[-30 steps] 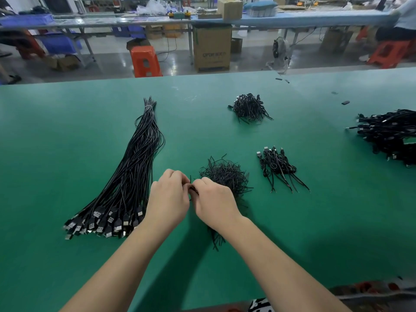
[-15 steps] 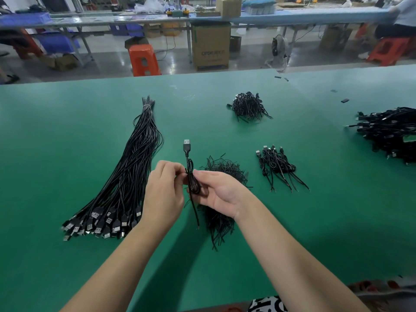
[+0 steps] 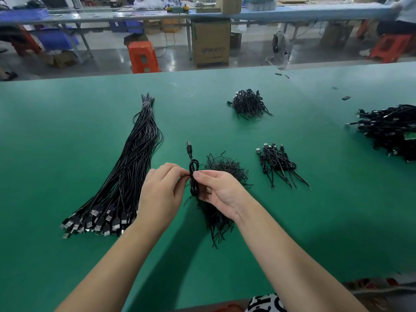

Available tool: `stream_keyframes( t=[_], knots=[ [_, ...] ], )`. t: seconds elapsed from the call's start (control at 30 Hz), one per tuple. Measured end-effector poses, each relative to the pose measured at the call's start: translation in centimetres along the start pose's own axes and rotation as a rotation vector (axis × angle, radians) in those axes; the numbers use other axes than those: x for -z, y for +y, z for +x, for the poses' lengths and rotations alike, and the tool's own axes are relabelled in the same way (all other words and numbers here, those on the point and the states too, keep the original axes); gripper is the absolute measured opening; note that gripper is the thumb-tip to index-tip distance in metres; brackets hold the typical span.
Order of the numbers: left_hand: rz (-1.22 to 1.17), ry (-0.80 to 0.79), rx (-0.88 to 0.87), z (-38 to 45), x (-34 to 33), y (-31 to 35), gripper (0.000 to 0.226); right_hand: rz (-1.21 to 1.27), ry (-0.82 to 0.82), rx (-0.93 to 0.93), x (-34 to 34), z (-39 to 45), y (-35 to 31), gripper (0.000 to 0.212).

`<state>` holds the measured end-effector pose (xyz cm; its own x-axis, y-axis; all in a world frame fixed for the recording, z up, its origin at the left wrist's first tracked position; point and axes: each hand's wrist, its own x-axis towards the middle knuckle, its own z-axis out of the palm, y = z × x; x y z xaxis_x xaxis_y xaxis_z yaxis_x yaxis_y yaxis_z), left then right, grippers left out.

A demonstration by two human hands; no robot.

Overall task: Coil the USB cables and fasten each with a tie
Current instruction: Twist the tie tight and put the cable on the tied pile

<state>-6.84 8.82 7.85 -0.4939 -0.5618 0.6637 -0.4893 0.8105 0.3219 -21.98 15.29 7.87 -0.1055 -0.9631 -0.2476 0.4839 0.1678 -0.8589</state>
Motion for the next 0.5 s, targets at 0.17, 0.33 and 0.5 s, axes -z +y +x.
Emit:
stream_keyframes(
  t=[0.17,0.33,0.5],
  knots=[
    [-0.033,-0.016,-0.043,-0.1,0.4,-0.2,0.012,-0.011,-0.019,0.006,-0.2,-0.1,0.0,0.006],
    [-0.004,-0.078,-0.057,0.0,1.2,0.3,0.025,0.002,-0.022,0.007,-0.2,-0.1,0.2,0.016],
    [0.04,-0.141,-0.1,0.0,1.5,0.2,0.029,-0.006,0.016,-0.058,0.1,0.0,0.7,0.018]
  ],
)
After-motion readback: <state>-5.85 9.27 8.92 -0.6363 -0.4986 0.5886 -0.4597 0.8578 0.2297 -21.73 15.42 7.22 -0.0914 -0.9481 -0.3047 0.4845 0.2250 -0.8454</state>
